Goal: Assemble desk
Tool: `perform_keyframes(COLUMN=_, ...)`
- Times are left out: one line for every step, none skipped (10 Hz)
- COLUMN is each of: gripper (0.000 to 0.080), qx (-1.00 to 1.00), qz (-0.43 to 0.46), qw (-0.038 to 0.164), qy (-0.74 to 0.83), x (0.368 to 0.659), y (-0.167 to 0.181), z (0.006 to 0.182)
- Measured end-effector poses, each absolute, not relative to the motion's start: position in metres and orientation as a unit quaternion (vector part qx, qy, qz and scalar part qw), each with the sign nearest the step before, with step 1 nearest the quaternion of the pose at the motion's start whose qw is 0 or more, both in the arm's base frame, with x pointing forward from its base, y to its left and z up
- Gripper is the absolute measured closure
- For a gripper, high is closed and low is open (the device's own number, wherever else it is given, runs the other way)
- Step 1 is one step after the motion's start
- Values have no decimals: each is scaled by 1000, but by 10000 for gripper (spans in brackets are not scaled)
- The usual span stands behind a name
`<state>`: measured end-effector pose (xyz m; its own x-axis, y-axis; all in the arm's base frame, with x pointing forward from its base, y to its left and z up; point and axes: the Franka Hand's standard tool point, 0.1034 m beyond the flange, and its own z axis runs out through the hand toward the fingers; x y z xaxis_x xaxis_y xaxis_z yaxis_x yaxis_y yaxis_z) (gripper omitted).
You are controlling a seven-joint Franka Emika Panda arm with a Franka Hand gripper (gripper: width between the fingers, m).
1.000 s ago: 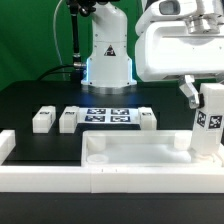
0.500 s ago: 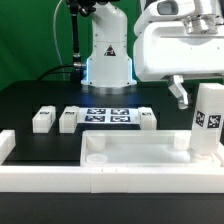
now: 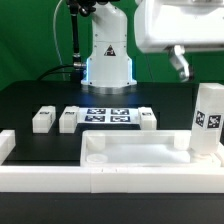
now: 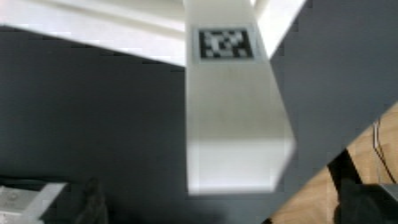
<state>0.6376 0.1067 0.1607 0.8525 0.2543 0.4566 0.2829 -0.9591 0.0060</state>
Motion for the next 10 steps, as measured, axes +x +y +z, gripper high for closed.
perform_keyframes(gripper=151, qx=-962, qz=-232, qw=31, qy=-139, x=637, y=106, z=158)
perform_keyframes(gripper=151, qx=-965, qz=-218, qw=33, qy=-140, x=635, y=108, z=155)
perform_keyframes(gripper=151, qx=-966, qz=-217, qw=33, qy=-140, x=635, y=108, z=155)
perform_keyframes(gripper=151, qx=-971, qz=-187, qw=37, qy=-144, x=630, y=109, z=149)
perform_keyframes(gripper=151, qx=-977, qz=-145, qw=37, qy=-154, x=628, y=110, z=144)
perform_keyframes(gripper=151, qx=-980, qz=-112, qw=33, qy=-162, x=630, y=110, z=144)
perform_keyframes(gripper=151, qx=-982, qz=-83, qw=33, qy=-169, x=632, y=108, z=143)
perform_keyframes(gripper=151, qx=-982, qz=-65, qw=33, qy=-174, x=635, y=107, z=141)
perform_keyframes(gripper=151, qx=-983, qz=-20, qw=35, qy=-181, x=631, y=109, z=141)
perform_keyframes(gripper=151, qx=-983, qz=11, qw=36, qy=-181, x=630, y=111, z=142)
